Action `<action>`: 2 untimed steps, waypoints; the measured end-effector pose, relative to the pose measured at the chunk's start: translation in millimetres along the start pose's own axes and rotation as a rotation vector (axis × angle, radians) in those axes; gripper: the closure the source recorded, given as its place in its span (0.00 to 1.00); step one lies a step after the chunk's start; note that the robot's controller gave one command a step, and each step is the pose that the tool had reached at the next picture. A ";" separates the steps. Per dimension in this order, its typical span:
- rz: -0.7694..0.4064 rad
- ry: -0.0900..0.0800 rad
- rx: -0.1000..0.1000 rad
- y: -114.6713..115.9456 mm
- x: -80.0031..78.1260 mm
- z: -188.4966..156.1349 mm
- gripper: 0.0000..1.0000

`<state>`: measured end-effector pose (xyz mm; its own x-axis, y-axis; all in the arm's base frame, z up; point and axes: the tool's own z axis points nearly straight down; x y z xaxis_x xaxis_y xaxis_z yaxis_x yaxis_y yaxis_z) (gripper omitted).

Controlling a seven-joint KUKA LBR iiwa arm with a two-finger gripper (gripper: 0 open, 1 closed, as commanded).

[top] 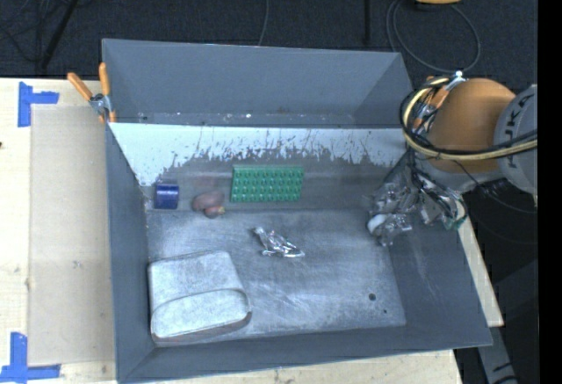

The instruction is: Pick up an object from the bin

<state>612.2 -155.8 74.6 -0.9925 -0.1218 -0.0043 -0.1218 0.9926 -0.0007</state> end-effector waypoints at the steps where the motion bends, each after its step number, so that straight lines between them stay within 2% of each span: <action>1: -0.019 -0.002 -0.001 23.5 0.4 -52.5 1.00; 2: -0.196 -0.005 0.002 38.9 6.7 -206.9 1.00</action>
Offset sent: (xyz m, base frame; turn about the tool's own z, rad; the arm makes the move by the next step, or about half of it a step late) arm -0.0051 0.0220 0.0493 -0.0175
